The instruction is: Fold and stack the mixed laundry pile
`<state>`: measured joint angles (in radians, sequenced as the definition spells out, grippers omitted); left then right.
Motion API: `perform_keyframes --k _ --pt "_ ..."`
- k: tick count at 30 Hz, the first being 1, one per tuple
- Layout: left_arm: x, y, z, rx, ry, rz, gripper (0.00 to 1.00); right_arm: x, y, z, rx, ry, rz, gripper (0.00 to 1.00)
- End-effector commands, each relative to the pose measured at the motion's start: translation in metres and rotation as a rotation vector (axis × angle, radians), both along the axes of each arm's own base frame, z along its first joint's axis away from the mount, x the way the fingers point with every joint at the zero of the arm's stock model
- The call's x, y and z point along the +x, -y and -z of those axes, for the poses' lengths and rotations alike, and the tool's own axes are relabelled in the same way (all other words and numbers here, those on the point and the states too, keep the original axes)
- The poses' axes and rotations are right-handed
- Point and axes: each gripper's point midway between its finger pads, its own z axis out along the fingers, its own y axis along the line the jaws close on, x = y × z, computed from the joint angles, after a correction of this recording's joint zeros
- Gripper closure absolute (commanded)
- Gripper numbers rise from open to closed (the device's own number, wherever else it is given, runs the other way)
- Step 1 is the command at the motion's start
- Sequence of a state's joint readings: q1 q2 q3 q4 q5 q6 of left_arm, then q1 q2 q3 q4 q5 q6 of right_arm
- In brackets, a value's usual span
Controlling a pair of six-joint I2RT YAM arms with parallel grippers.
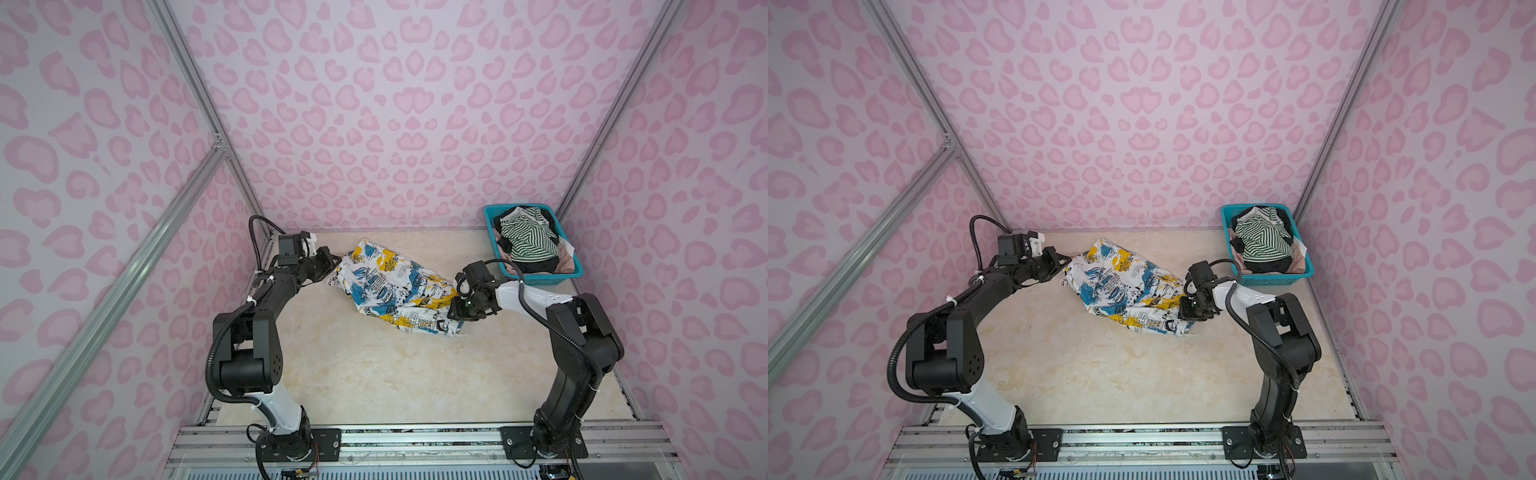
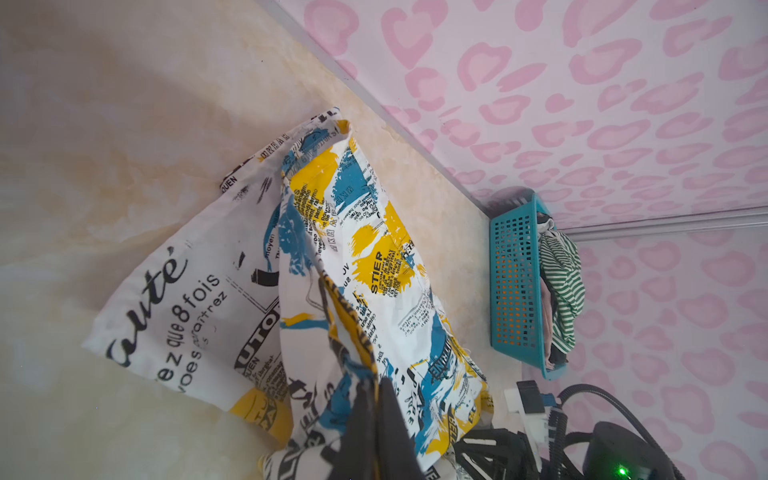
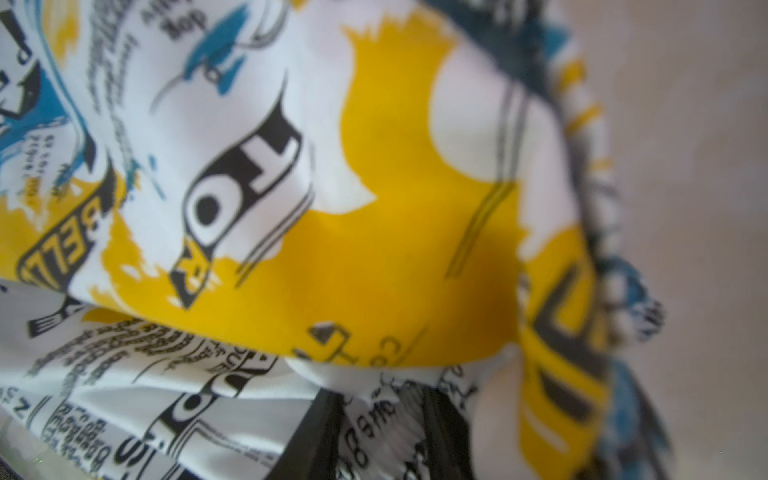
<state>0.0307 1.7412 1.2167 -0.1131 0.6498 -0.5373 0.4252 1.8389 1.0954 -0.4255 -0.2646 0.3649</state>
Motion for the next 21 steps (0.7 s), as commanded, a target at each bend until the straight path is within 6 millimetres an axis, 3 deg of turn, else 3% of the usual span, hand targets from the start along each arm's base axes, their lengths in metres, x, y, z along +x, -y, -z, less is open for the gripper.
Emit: perform_keyframes --k 1,3,7,12,14,17,21 --pt "0.004 -0.025 0.039 0.100 -0.110 -0.092 0.79 -0.036 0.024 0.026 -0.119 -0.147 0.002 0.65" --pt "0.010 -0.034 0.064 0.091 -0.146 -0.119 0.71 -0.039 0.026 0.025 -0.122 -0.149 -0.002 0.65" --pt "0.032 -0.047 0.103 0.043 -0.196 -0.161 0.71 -0.046 0.027 0.023 -0.124 -0.157 -0.013 0.66" --pt "0.055 -0.049 0.121 0.008 -0.251 -0.167 0.74 -0.054 0.029 0.020 -0.131 -0.164 -0.026 0.66" --pt "0.058 -0.054 0.124 0.029 -0.295 -0.188 0.70 -0.057 0.031 0.020 -0.135 -0.167 -0.028 0.66" --pt "0.049 -0.060 0.132 0.061 -0.354 -0.210 0.58 -0.058 0.031 0.019 -0.134 -0.169 -0.031 0.66" --pt "0.025 -0.075 0.124 0.110 -0.364 -0.251 0.48 -0.066 0.029 0.020 -0.133 -0.195 -0.071 0.66"
